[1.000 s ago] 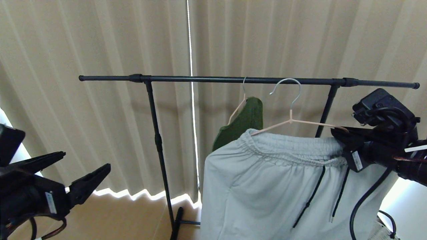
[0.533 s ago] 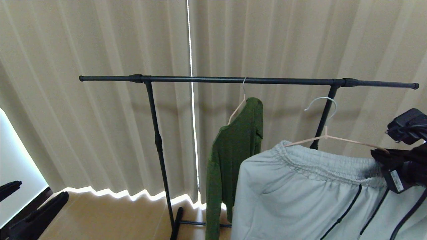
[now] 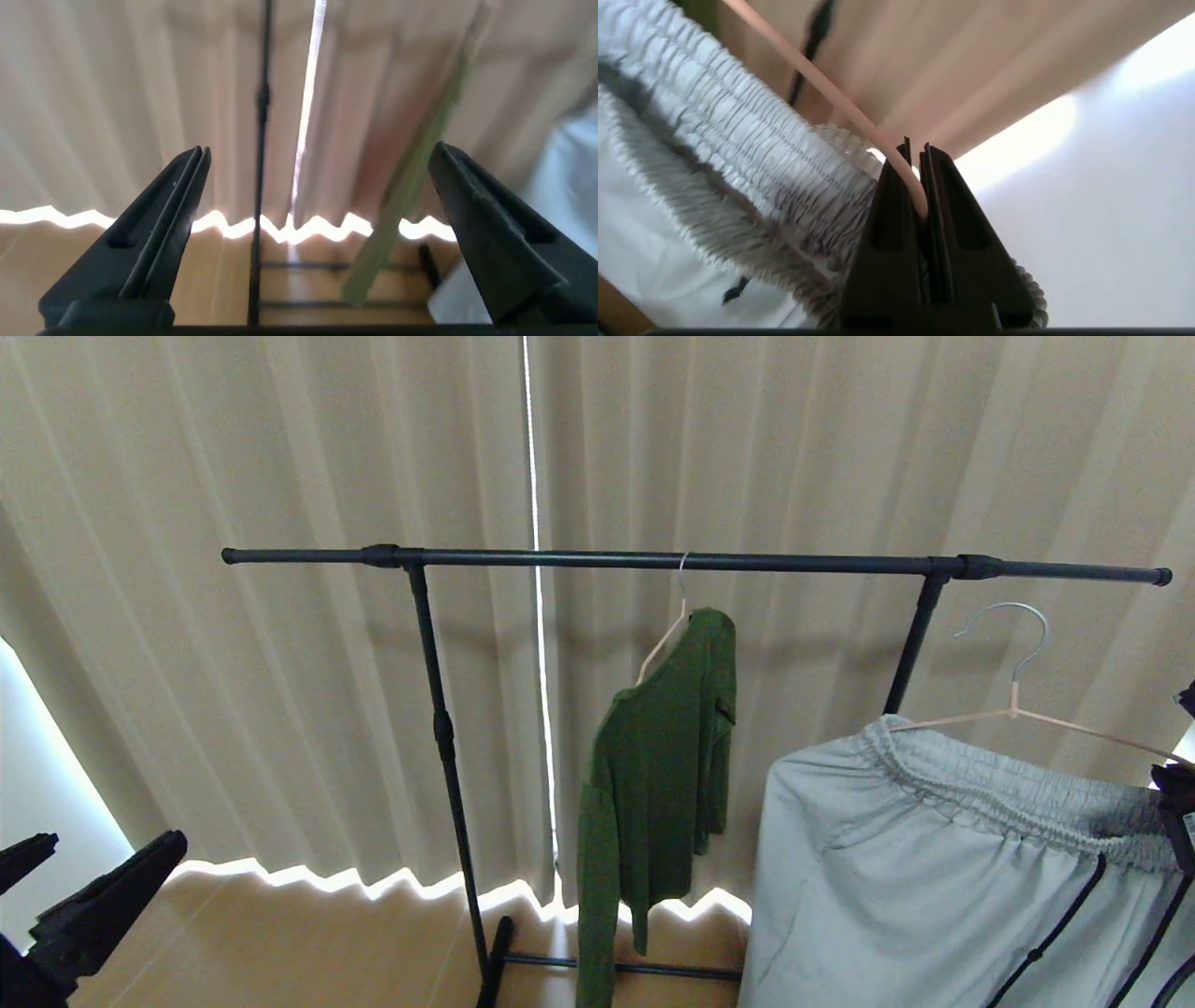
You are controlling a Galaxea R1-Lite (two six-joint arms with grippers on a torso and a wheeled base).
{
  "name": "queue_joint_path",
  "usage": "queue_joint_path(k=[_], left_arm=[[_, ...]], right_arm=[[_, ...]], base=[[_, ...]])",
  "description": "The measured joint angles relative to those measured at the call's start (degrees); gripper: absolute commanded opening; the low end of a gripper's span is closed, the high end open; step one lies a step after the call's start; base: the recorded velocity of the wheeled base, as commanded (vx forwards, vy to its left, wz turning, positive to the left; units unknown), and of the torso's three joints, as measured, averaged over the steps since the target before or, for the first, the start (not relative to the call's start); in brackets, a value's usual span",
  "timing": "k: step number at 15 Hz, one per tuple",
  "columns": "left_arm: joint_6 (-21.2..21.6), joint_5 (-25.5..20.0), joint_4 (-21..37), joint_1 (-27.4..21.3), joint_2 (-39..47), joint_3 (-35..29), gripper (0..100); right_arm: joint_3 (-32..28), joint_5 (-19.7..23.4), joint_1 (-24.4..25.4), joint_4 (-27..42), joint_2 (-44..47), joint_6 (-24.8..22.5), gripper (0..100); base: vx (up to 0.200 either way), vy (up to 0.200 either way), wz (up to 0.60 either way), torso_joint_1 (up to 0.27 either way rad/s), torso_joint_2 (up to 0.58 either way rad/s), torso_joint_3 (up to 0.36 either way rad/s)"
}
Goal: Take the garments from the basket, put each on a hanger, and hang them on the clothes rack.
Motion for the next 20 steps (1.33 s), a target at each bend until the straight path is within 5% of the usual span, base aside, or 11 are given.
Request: queue_joint_path(k=[4,16,20], left_arm=[[0.06,-0.05,-0.22,2.58,3.69,0.29,100],[2.13,-0.11,-0.17,2.32,4.94,2.15,100],[2.16,-0.11,-0.16,1.93,4.66,2.36,100]], right_arm=[[-0.35,0.09,-1.46,-0.96,-0.71,0.27,0],[-0.50,0.62,-1.54,-1.21,-1.05,0.27,0],[-1.12,0.73,-1.51,-1.37,-0.20,0.27,0]], base=[[0.000,0.000,0.00,0.000,0.00,0.000],[0.200,0.000,0.00,0.004,0.00,0.004],[0.000,0.000,0.00,0.000,0.00,0.000]])
